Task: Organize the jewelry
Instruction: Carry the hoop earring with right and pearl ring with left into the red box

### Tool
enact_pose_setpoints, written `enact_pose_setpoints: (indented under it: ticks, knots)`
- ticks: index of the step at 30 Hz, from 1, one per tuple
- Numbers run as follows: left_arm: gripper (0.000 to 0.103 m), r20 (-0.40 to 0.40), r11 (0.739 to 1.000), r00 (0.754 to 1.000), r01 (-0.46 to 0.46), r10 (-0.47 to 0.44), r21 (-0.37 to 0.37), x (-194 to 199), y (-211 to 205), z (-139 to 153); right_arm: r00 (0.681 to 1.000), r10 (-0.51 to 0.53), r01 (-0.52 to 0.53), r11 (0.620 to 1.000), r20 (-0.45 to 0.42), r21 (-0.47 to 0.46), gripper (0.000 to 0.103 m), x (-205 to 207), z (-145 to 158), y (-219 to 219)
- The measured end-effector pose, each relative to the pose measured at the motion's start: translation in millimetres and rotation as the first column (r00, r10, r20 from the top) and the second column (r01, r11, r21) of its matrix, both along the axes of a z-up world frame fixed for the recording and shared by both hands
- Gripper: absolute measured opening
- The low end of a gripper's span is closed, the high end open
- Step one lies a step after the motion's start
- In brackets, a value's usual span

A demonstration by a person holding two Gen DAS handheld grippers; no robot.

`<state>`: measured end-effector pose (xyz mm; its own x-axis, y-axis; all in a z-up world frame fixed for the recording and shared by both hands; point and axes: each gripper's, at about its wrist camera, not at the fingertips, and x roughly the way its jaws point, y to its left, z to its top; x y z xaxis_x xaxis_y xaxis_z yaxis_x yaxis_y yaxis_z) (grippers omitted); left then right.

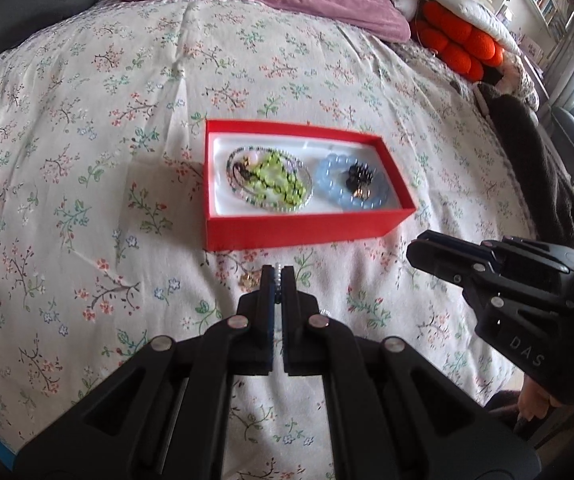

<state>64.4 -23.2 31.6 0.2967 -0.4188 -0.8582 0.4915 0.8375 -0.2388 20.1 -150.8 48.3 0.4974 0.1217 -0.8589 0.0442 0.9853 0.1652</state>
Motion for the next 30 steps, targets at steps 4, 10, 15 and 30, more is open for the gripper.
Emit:
enact_pose_setpoints:
  ticks: [4,10,15,30]
  knots:
    - [0.003,0.018,0.999,0.999,-0.032,0.033,-0.040,11.6,-1.0,5.2,0.999,-0.030,0.030,0.999,0.014,0.028,0.007,9.6,4.9,-4.6]
    - [0.003,0.010,0.995,0.998,-0.065,0.065,-0.070,28.8,-7.9,0.2,0.998,-0.059,0.058,0.996,0.012,0.063,0.007,27.2,2.2,-10.5]
    - [0.003,0.028,0.995,0.998,-0.060,0.062,-0.077,38.9,-15.7,-5.5,0.997,-0.083,0.083,0.993,0.001,0.087,0.007,43.0,-6.6,-15.5]
    - [0.003,0.026,0.995,0.998,-0.056,0.059,-0.085,54.6,-31.7,-21.3,0.991,-0.133,0.134,0.986,-0.017,0.101,0.008,66.3,-27.2,-28.7]
